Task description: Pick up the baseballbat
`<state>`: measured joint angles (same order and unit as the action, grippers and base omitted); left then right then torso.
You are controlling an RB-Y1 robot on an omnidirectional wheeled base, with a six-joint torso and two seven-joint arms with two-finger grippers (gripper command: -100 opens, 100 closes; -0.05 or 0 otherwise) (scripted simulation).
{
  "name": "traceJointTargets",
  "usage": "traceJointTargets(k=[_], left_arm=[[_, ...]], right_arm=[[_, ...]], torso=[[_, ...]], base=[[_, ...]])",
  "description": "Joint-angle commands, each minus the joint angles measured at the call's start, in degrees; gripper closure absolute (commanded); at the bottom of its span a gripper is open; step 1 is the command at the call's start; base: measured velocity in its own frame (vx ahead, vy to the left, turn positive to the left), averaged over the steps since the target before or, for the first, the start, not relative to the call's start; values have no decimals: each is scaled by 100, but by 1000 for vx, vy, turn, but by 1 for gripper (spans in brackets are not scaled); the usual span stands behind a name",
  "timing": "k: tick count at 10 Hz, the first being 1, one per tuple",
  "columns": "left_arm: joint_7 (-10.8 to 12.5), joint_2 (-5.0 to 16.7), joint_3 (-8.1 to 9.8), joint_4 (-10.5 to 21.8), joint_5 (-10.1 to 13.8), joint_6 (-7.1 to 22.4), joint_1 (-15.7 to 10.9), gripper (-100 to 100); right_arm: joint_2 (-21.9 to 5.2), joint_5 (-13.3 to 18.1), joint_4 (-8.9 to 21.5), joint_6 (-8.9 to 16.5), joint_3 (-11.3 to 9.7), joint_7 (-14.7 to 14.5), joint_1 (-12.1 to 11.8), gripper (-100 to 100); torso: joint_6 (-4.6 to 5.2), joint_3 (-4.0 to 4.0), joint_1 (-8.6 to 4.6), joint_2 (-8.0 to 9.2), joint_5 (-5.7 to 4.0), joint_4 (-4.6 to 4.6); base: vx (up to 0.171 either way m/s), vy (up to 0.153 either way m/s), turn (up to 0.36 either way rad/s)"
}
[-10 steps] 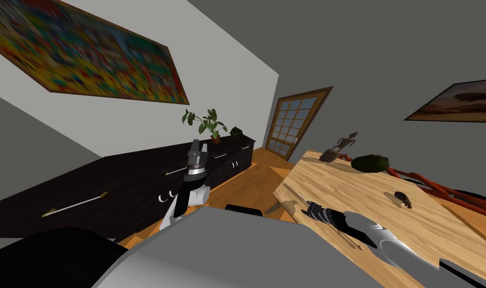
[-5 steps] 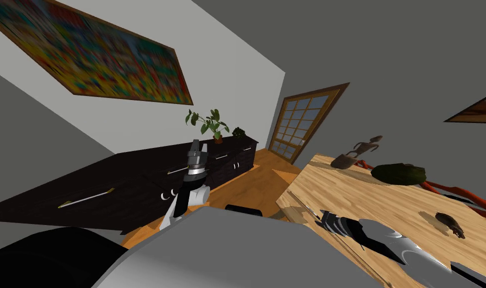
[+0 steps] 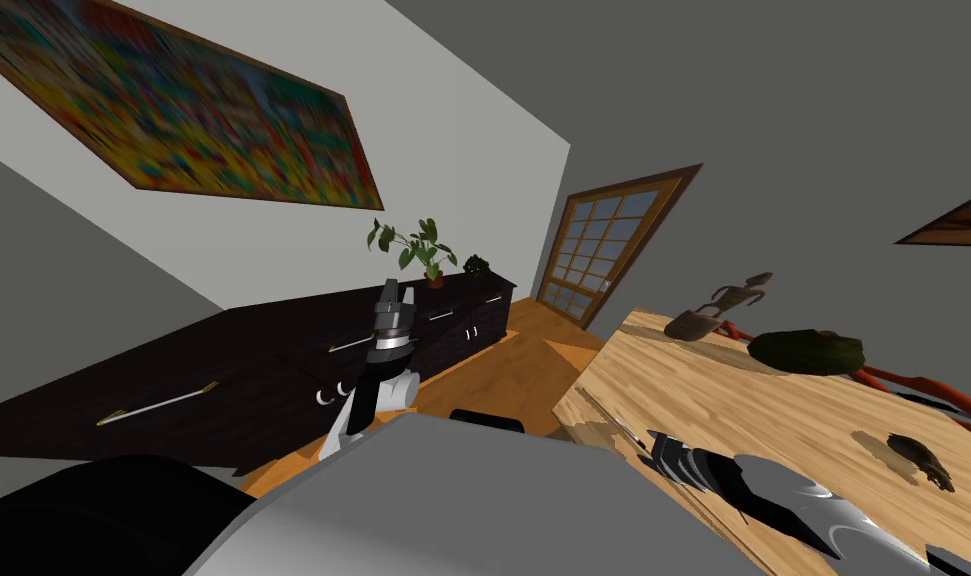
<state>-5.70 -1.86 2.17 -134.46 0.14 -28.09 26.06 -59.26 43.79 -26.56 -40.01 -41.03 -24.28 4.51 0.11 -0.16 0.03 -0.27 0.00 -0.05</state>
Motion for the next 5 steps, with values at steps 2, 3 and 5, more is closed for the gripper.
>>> traceJointTargets(k=[2,3,5], left_arm=[[0,0,0,0,0,0,0,0],[0,0,0,0,0,0,0,0],[0,0,0,0,0,0,0,0]], right_arm=[[-73,-268,-269,91,62,-271,-360,-100],[-84,-517,-384,119,139,-493,-629,-100],[-96,-765,-500,147,216,-820,-854,-100]], torso=[[1,-5,0,-9,0,-2],[0,-4,-1,-6,0,-2],[-1,-8,2,-12,1,-3]], base=[[110,-8,-18],[132,2,-27],[126,-6,-26]])
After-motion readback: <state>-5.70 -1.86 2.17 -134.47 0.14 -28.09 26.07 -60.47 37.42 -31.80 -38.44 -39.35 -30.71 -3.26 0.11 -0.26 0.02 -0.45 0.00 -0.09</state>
